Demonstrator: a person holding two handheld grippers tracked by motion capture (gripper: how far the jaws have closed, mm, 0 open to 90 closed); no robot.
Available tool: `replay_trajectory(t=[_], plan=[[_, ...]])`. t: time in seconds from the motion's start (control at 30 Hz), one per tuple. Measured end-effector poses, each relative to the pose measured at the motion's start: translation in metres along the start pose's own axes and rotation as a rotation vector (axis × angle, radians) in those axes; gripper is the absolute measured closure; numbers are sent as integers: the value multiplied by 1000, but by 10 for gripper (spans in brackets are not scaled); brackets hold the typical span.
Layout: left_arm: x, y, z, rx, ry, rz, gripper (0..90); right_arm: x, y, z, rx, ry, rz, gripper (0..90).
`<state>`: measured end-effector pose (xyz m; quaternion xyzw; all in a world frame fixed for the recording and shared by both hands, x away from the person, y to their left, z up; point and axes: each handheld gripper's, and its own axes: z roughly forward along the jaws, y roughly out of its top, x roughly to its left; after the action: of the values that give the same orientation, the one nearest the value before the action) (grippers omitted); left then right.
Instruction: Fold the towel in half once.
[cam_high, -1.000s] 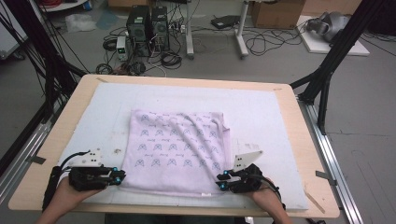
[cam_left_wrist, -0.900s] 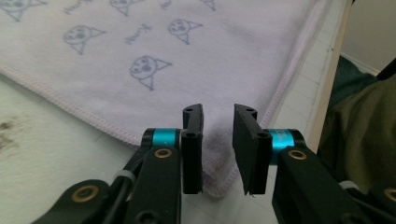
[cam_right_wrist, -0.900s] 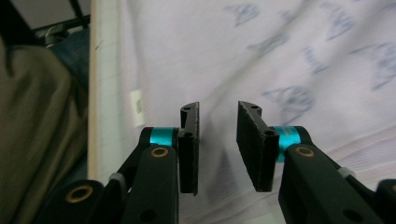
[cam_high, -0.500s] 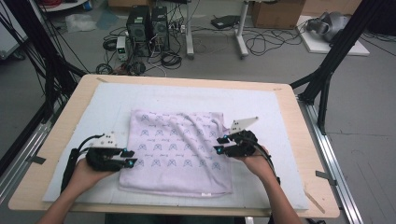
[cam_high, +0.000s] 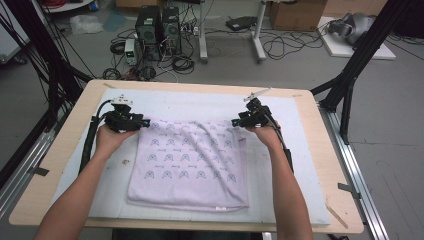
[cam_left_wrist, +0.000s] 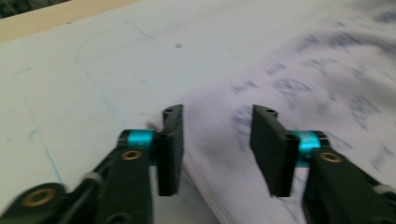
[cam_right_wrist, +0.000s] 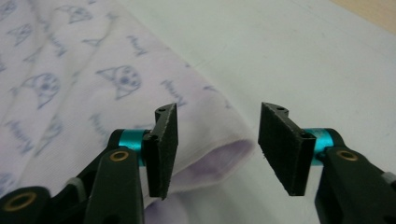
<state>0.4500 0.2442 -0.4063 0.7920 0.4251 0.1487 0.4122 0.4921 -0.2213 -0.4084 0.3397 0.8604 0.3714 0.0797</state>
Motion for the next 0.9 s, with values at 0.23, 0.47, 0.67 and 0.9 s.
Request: replay_trajectory(t=[0.23, 0.47, 0.67, 0.9], plan=[[14, -4, 23, 21, -21, -114, 760, -10, -9, 23, 33, 105, 96, 800], [-1, 5, -19, -72, -67, -9, 836, 9, 10, -18, -96, 80, -22, 835], [-33, -39, -63, -100, -147, 78, 822, 60, -20, -66, -170, 124, -143, 829], [-44, -89, -81, 31, -183, 125, 566, 96, -84, -71, -44, 226, -163, 680]])
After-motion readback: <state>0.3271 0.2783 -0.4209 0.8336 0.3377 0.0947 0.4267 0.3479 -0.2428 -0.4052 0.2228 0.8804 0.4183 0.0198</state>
